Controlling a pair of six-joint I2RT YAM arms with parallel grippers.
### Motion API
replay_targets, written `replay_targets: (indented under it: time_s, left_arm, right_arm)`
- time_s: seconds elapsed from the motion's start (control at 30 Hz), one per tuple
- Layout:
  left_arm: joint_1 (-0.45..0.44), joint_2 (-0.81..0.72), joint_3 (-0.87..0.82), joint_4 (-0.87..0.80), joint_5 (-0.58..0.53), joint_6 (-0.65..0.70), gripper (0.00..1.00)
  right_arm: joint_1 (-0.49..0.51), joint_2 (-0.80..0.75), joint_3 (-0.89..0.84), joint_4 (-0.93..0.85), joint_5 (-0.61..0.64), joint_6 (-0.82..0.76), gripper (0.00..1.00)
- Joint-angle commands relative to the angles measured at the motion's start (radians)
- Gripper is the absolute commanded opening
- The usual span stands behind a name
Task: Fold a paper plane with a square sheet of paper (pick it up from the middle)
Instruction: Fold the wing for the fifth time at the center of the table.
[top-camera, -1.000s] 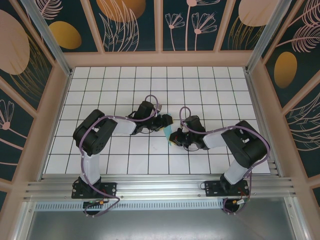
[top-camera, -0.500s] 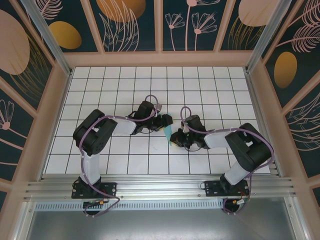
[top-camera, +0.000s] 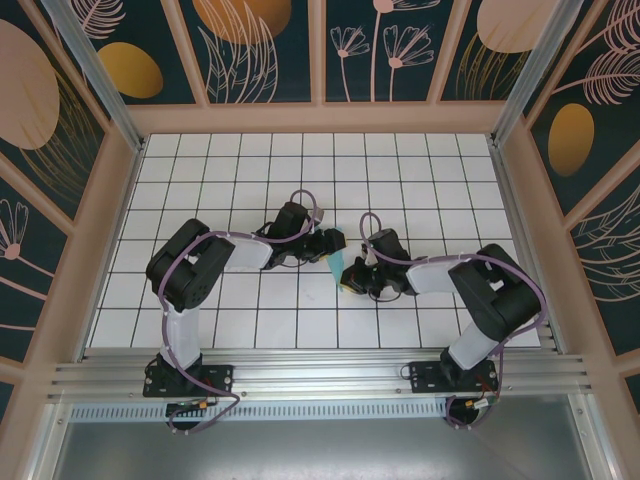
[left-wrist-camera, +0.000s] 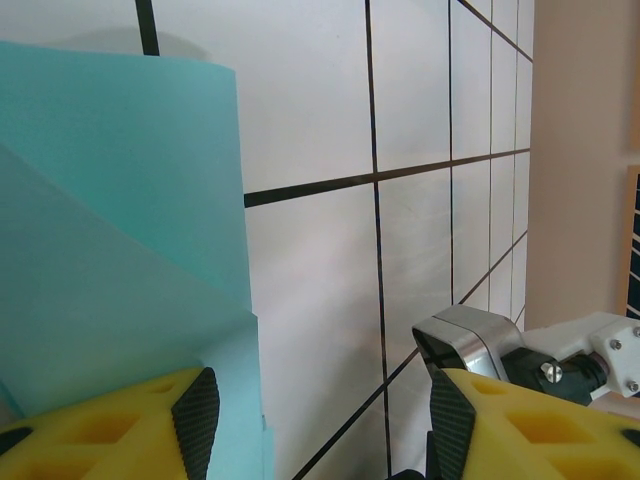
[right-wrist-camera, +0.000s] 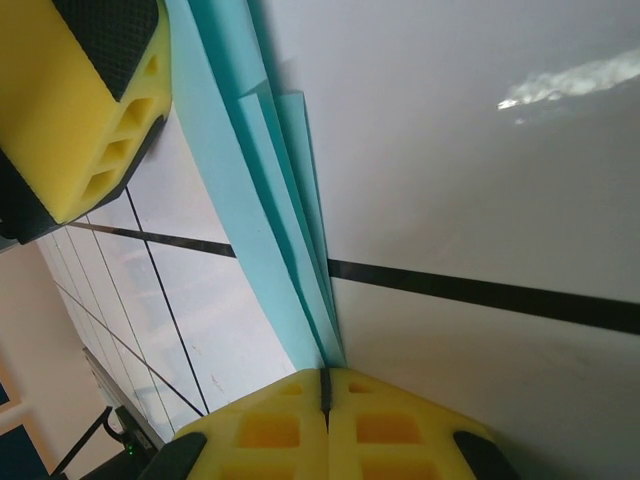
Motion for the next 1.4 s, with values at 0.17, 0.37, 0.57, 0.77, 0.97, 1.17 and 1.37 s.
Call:
replay_targets:
  time_s: [0.17, 0.37, 0.57, 0.77, 0.97, 1.17, 1.37]
  left_arm:
    - [0.002, 0.039, 0.033, -0.086, -0.030, 0.032, 0.61]
    - [0.002, 0.045, 0.038, -0.093, -0.032, 0.033, 0.60]
    - [0.001, 0.049, 0.042, -0.103, -0.030, 0.038, 0.60]
    - [0.001, 0.046, 0.045, -0.107, -0.027, 0.043, 0.60]
    - [0.002, 0.046, 0.042, -0.105, -0.023, 0.043, 0.60]
    - [0.002, 0.047, 0.049, -0.107, -0.024, 0.043, 0.60]
    - [0.002, 0.049, 0.053, -0.126, -0.031, 0.055, 0.60]
  right_arm:
    - [0.030, -0.046, 0.008, -0.173, 0.142, -0.023, 0.11]
    - [0.030, -0.149, 0.023, -0.071, 0.120, -0.007, 0.15]
    - [0.046, -0.135, 0.035, 0.009, 0.101, 0.016, 0.09]
    - [0.039, -0.050, 0.016, 0.174, 0.027, 0.064, 0.05]
    - [0.035, 0.019, 0.034, 0.173, 0.029, 0.059, 0.05]
    - [0.024, 0.024, 0.006, 0.129, 0.051, 0.040, 0.05]
    - [0.017, 0.045, -0.037, 0.114, 0.039, 0.033, 0.05]
